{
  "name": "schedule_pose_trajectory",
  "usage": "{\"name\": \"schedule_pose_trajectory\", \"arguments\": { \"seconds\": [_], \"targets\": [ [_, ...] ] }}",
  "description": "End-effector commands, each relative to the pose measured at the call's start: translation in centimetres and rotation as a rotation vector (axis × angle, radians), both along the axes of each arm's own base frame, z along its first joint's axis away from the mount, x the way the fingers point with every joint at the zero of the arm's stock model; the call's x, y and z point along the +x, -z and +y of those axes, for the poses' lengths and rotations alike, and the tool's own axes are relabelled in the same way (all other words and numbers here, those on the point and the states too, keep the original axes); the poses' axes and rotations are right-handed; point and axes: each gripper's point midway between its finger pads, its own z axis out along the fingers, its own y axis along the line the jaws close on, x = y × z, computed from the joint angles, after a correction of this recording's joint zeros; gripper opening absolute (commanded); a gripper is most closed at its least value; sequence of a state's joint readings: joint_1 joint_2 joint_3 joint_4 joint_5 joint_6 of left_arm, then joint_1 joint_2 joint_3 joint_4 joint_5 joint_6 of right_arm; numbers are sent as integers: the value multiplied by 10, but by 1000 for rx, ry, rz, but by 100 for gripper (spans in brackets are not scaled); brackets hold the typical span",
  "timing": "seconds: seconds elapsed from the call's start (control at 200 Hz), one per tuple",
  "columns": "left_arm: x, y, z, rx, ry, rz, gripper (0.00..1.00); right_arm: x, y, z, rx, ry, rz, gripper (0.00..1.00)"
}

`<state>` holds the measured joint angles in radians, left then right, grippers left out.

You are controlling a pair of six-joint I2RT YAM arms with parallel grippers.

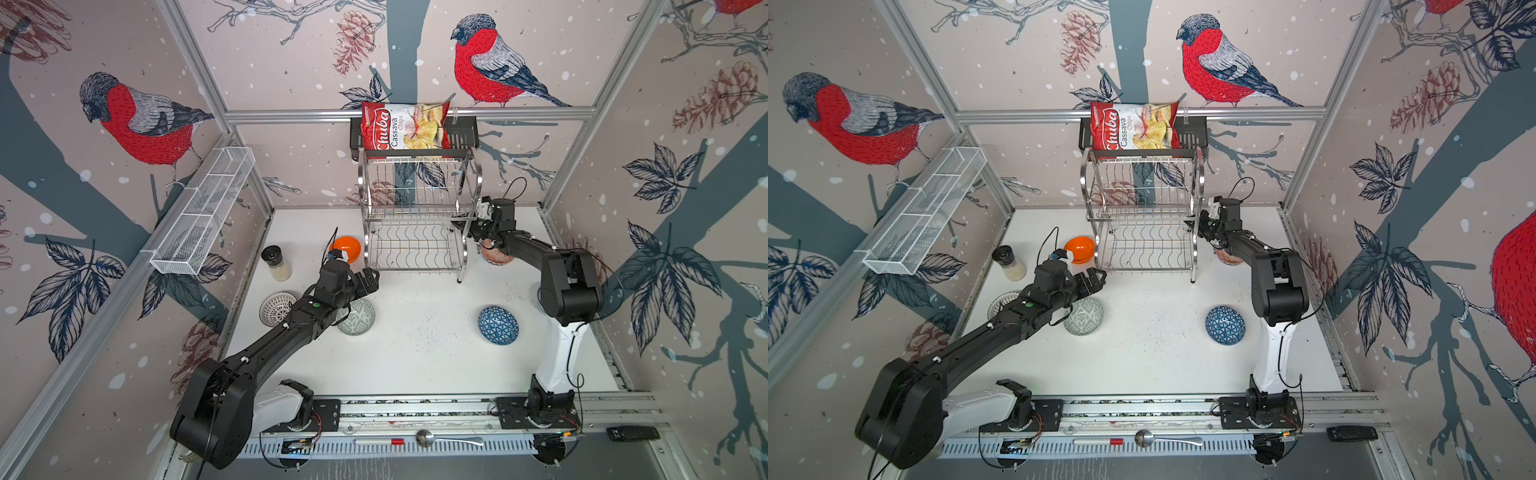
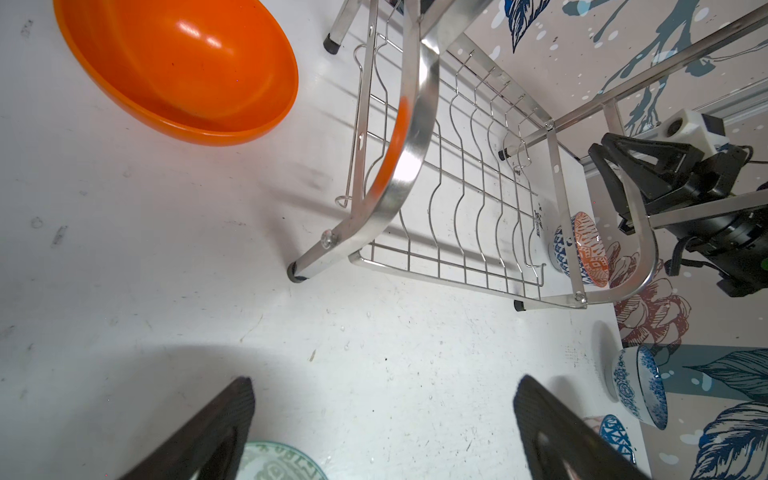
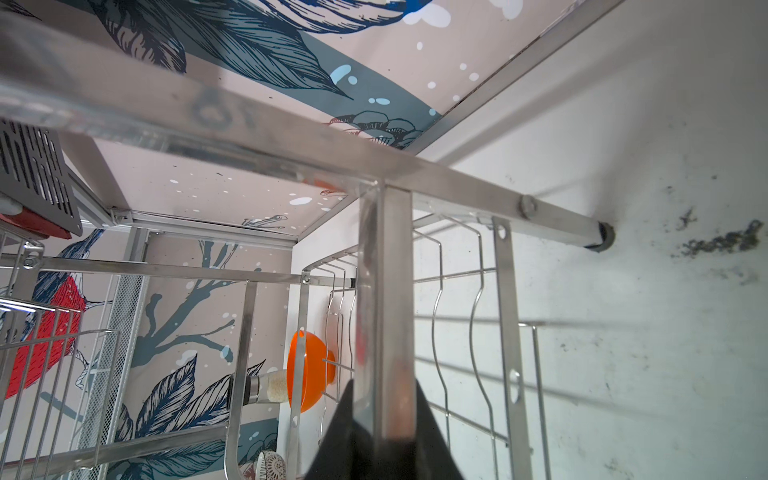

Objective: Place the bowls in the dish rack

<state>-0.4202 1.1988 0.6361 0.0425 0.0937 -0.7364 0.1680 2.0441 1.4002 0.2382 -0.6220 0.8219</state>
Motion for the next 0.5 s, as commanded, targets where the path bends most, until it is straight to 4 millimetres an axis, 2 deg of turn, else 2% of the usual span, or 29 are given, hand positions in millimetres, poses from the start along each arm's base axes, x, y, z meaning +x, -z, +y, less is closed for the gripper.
{"name": "schedule_pose_trajectory", "arguments": {
  "seconds": [0.0, 0.24, 0.495],
  "targets": [
    [1, -1, -3, -17, 9, -5, 98, 6, 3, -12, -30, 85, 5, 20],
    [-2, -3, -1, -21, 6, -8, 97, 3, -2, -13, -31, 79, -2, 39],
    [-8, -7, 0, -28, 6, -3, 98, -1, -22, -15, -44, 81, -40, 57]
  ]
}}
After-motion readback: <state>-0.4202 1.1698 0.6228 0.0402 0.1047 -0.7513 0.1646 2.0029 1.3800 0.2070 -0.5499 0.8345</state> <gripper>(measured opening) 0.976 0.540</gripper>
